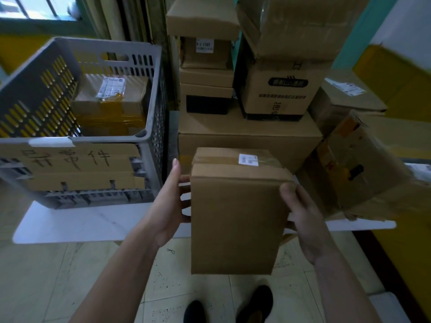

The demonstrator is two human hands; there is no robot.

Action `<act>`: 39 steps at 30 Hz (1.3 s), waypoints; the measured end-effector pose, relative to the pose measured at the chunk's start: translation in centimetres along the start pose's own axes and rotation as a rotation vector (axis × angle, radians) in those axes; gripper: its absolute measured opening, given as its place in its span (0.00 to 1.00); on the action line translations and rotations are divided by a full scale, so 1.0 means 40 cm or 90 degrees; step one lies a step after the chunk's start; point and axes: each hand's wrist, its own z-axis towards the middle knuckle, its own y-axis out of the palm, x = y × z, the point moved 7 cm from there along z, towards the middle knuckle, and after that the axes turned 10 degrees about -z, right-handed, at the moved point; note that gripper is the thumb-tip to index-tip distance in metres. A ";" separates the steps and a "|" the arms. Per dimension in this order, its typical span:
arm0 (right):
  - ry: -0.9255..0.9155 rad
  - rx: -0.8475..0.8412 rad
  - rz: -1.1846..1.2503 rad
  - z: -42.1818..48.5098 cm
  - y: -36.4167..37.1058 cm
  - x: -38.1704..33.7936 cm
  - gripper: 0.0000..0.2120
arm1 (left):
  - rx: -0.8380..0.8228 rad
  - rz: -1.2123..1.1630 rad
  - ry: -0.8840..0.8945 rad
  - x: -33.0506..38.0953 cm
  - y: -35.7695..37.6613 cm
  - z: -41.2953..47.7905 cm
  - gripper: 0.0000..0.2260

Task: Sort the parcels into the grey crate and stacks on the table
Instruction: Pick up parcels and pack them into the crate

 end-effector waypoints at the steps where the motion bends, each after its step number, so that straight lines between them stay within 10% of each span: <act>1: 0.017 0.002 0.025 0.001 -0.005 0.005 0.24 | 0.006 0.003 0.003 0.001 -0.001 -0.002 0.32; 16: -0.035 -0.009 0.030 0.010 -0.032 -0.004 0.09 | -0.080 0.034 0.106 0.028 -0.010 -0.001 0.24; 25: -0.030 0.029 -0.032 0.005 -0.039 0.011 0.21 | -0.160 0.173 0.091 0.040 -0.025 -0.025 0.37; 39: 0.042 -0.008 0.093 -0.002 -0.059 0.013 0.27 | -0.133 0.197 0.207 0.046 -0.019 -0.024 0.26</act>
